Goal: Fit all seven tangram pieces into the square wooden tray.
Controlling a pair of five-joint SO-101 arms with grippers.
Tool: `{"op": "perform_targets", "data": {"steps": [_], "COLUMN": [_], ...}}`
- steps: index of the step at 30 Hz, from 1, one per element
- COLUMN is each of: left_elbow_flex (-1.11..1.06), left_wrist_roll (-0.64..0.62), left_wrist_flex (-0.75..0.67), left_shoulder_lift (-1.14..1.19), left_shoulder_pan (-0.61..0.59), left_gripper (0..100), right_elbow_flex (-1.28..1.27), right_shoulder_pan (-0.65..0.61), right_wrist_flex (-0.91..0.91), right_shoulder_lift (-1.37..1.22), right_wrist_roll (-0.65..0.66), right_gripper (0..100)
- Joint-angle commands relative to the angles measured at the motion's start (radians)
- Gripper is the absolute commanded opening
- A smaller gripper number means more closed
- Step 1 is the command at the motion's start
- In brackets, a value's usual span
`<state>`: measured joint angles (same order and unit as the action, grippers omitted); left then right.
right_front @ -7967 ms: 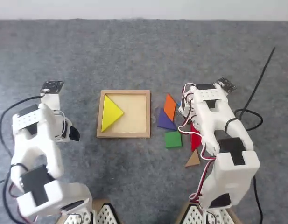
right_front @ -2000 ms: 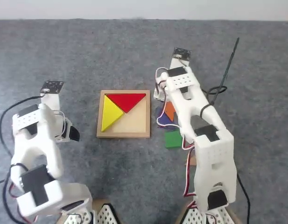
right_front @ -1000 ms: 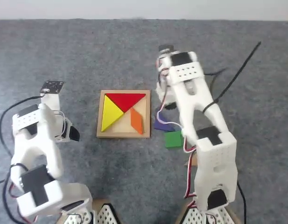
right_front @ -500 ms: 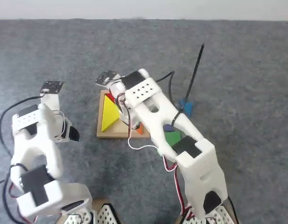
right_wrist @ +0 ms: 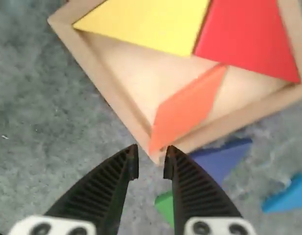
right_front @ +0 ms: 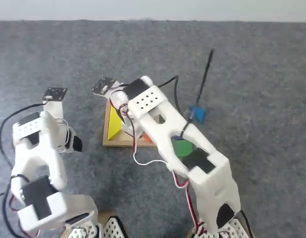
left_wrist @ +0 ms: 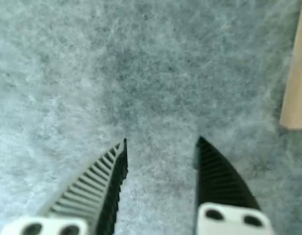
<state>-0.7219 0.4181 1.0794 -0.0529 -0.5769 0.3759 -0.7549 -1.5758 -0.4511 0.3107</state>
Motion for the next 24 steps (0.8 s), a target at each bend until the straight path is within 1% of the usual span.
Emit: {"op": "perform_targets", "data": {"steps": [1,5,7,9,13,17,18,22,24], "left_elbow_flex": [-0.125,-0.317,-0.386,-0.427,-0.426,-0.390,-0.381,-0.351,-0.349], "left_wrist_roll": [0.018,0.014,0.012,0.012,0.012,0.012,0.012,0.012,0.012], "left_wrist_flex": [-0.103,-0.215,-0.241,-0.255,-0.255,-0.250,-0.247,-0.226,-0.224], "left_shoulder_lift": [-0.176,-0.419,-0.519,-0.578,-0.569,-0.514,-0.500,-0.460,-0.456], "left_shoulder_pan": [0.000,0.008,0.028,0.035,0.035,0.031,0.031,0.031,0.031], "left_gripper": [18,18,18,18,18,18,18,18,18], "right_elbow_flex": [-0.060,-0.196,-0.269,-0.339,-0.434,-0.451,-0.453,-0.514,-0.539], "right_shoulder_pan": [0.025,0.061,0.064,0.039,-0.045,-0.082,-0.082,-0.081,-0.081], "right_wrist_flex": [-0.002,0.068,0.119,0.177,0.283,0.318,0.328,0.444,0.481], "right_shoulder_lift": [0.197,0.314,0.326,0.328,0.328,0.326,0.326,0.315,0.305], "right_wrist_roll": [-0.043,-0.084,-0.084,-0.081,-0.034,-0.015,-0.006,0.002,0.015], "right_gripper": [8.7,8.9,9.1,9.1,9.1,9.3,10.7,24.4,28.8]}}
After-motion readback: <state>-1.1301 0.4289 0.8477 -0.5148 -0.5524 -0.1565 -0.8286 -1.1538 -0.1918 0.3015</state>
